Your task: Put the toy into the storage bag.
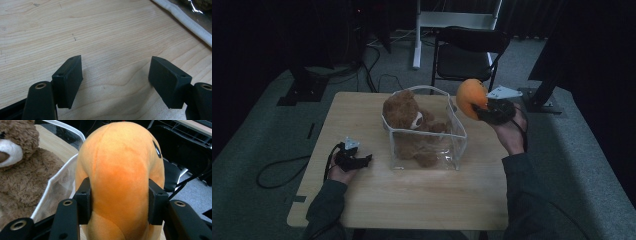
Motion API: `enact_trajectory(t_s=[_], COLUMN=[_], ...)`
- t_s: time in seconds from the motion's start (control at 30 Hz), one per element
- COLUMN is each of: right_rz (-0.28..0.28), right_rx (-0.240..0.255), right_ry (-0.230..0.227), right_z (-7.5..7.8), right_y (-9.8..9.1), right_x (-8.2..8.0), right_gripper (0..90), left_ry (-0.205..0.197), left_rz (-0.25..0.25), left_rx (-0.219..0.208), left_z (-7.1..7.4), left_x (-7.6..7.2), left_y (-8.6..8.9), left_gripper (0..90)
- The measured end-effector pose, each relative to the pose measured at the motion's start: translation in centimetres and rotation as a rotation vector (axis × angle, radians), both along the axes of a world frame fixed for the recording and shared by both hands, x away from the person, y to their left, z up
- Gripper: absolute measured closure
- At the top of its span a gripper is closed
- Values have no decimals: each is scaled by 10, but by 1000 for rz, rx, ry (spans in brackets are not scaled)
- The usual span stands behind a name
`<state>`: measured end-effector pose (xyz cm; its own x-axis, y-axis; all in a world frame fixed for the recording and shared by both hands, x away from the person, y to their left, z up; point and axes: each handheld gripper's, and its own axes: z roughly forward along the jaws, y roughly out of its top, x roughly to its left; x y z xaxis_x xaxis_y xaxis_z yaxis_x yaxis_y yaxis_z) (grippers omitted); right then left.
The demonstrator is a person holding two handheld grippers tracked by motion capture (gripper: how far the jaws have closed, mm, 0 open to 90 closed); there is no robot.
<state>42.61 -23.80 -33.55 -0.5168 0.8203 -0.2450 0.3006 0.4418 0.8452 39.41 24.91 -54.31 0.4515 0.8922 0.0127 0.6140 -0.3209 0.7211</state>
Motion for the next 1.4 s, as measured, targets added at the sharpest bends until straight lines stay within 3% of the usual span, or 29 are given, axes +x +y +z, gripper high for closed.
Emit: enact_trajectory(t_s=[1.4], right_rz=[82], right_rx=[-8], right_ry=[-72], right_z=[26], right_y=[20], right_x=[-20], right_gripper=[491], left_ry=[1], left_rz=[0], left_rx=[1], left_z=[0], left_x=[0], left_y=[0], left_gripper=[278])
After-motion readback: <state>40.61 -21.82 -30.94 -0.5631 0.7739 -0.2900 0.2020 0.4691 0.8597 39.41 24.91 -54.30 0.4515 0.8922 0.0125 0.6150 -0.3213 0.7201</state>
